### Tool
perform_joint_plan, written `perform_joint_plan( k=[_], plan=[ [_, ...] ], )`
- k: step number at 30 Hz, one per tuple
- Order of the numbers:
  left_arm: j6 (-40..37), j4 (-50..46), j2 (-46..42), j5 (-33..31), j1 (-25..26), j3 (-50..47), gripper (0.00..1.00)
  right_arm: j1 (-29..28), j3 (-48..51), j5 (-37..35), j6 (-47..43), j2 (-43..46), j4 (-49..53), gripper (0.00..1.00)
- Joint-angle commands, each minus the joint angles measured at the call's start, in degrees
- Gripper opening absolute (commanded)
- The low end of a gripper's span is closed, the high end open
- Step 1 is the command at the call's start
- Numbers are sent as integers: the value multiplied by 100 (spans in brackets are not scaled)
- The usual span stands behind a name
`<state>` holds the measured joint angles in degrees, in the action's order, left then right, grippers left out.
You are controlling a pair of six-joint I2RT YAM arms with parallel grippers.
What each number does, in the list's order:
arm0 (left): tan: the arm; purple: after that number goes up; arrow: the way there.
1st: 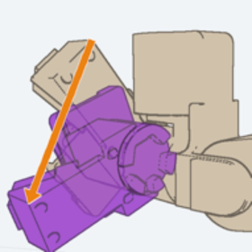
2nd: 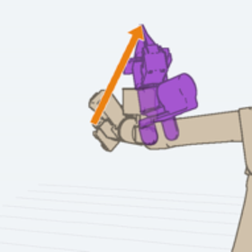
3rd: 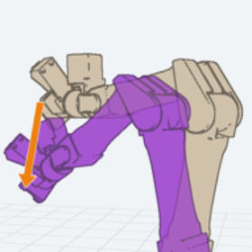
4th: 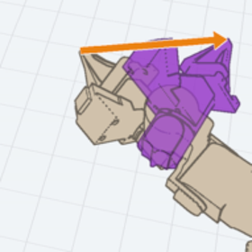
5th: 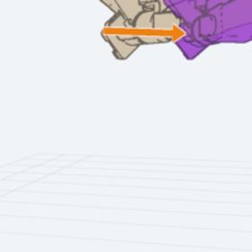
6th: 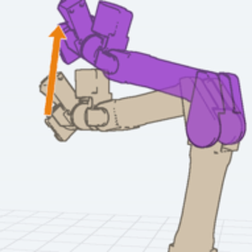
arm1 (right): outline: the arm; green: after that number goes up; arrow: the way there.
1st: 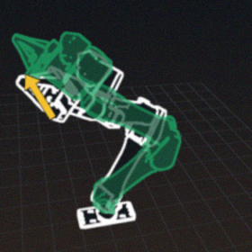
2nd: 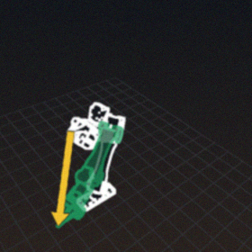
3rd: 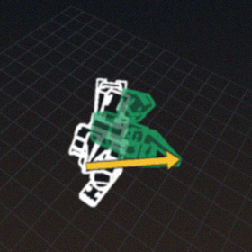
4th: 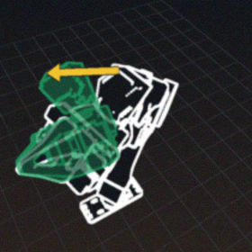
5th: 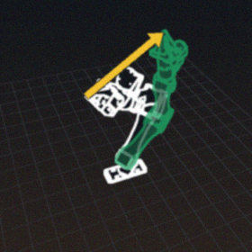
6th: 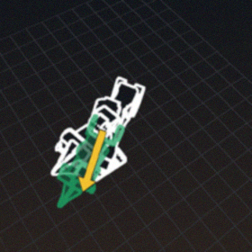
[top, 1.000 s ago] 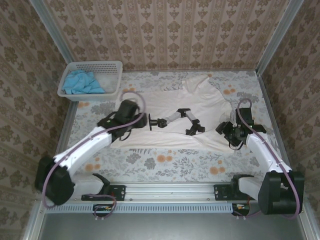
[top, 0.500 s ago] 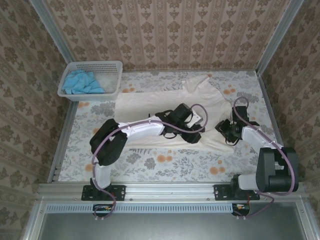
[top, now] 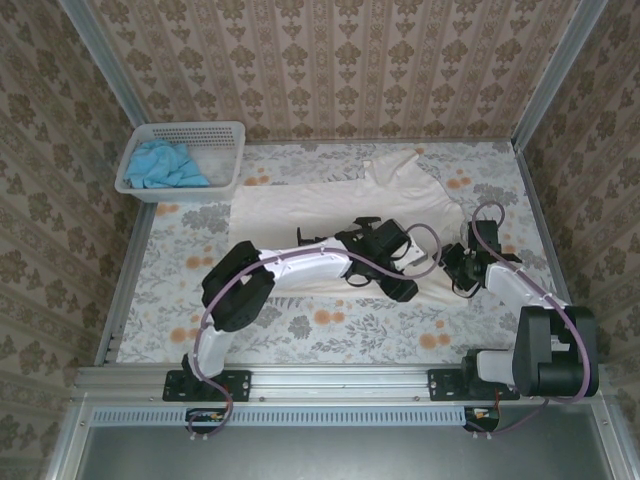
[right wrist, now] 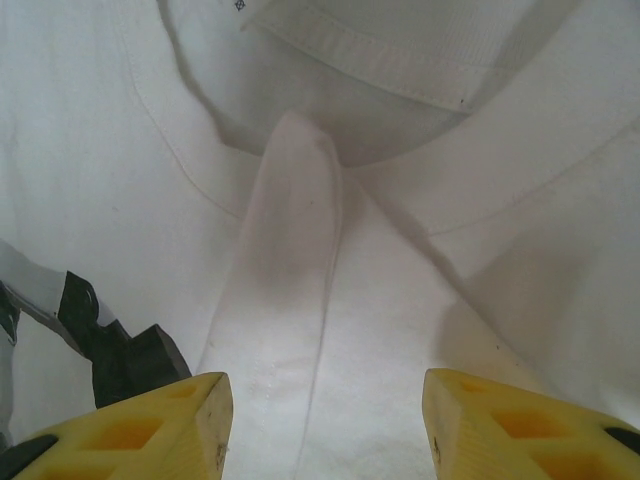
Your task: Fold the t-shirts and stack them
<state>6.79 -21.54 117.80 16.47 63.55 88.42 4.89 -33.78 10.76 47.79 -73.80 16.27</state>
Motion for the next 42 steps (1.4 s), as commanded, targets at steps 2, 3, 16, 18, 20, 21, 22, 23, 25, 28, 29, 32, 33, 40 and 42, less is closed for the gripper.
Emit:
perform_joint_plan(
  k=[2, 3, 16, 18, 20, 21, 22, 23, 25, 28, 29, 32, 33, 40, 42],
  plan=[
    [-1084, -341, 200, -118, 84, 214, 60, 43, 70, 31, 76, -108, -134, 55],
    [-1287, -412, 260, -124, 79, 276, 59, 55, 73, 31, 88, -108, -146, 55],
    [-2428, -734, 768, -307, 50, 780, 39, 144, 196, 110, 169, -108, -265, 56],
    [-2436, -724, 810, -341, 46, 797, 39, 151, 192, 110, 169, -113, -270, 56],
    [-2447, -731, 849, -427, 57, 818, 38, 151, 196, 119, 167, -124, -274, 56],
    [-2445, -729, 867, -471, 57, 826, 37, 152, 196, 130, 169, -133, -274, 55],
    [-2445, -712, 865, -483, 58, 818, 35, 153, 196, 128, 169, -140, -282, 56],
    [-2442, -701, 868, -485, 52, 823, 33, 157, 194, 137, 165, -143, -288, 56],
    [-2454, -685, 868, -478, 53, 817, 28, 162, 188, 137, 169, -156, -285, 56],
    [-2476, -666, 885, -553, 44, 825, 22, 162, 191, 150, 169, -170, -292, 56],
    [-2480, -672, 894, -563, 44, 832, 22, 162, 190, 145, 169, -170, -292, 56],
    [-2507, -720, 908, -480, 44, 850, 33, 157, 186, 159, 169, -181, -301, 56],
    [-2507, -712, 909, -463, 49, 835, 35, 166, 188, 162, 165, -187, -301, 56],
    [-2551, -668, 977, -482, 27, 839, 28, 166, 187, 172, 167, -200, -301, 56],
    [-2551, -634, 982, -508, 20, 835, 21, 171, 188, 172, 169, -204, -309, 56]
  ],
)
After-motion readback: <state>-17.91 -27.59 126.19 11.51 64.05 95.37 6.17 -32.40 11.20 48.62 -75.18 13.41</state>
